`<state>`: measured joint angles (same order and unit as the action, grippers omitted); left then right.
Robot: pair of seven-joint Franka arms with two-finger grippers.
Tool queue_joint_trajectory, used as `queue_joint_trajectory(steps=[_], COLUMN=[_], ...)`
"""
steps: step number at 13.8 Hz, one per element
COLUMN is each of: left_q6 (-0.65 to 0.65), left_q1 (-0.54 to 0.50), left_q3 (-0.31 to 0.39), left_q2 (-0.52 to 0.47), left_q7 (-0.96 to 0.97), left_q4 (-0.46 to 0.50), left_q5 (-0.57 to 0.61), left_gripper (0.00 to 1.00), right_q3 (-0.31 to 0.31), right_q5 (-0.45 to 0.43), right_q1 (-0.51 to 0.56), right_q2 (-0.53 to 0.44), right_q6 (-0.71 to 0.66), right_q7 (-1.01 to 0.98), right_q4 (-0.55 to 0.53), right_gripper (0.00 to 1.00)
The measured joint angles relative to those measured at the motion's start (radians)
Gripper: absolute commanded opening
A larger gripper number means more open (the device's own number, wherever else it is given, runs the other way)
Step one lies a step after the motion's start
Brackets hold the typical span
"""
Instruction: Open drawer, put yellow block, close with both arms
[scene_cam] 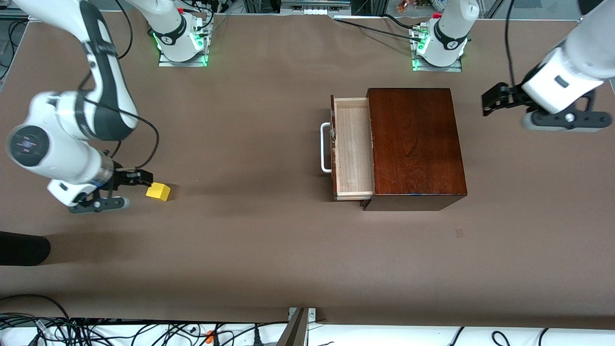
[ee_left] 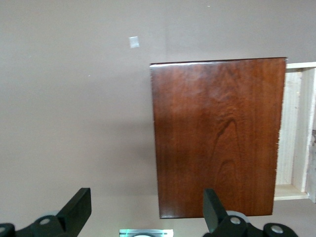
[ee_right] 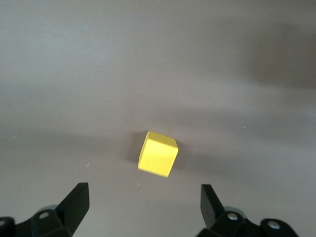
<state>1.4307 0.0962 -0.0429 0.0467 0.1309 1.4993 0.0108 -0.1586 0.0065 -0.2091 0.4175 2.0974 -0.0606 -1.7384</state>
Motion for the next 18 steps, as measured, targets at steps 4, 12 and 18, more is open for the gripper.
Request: queue_joint_trajectory(steps=[4, 12, 18], left_q6=[0.065, 0.058, 0.057], left_q1=[0.002, 0.002, 0.002], left_q3=[0.043, 0.044, 0.043], left_q2=[-0.051, -0.053, -0.053], left_q7=[-0.009, -0.013, -0.013], left_q4=[0.083, 0.1, 0.1], left_q5=[0.0, 0.0, 0.0], left_gripper=[1.0, 1.0, 1.0], right_q3=[-0.001, -0.002, -0.001], right_q5=[0.04, 0.054, 0.056], right_q1=[0.014, 0.037, 0.04], right_q2=[0.048, 0.094, 0.101], right_q6=[0.127, 0.329, 0.362], right_q7=[0.036, 0.055, 0.086], right_q4=[-0.091, -0.225, -0.22], right_gripper=[1.0, 0.98, 0.97])
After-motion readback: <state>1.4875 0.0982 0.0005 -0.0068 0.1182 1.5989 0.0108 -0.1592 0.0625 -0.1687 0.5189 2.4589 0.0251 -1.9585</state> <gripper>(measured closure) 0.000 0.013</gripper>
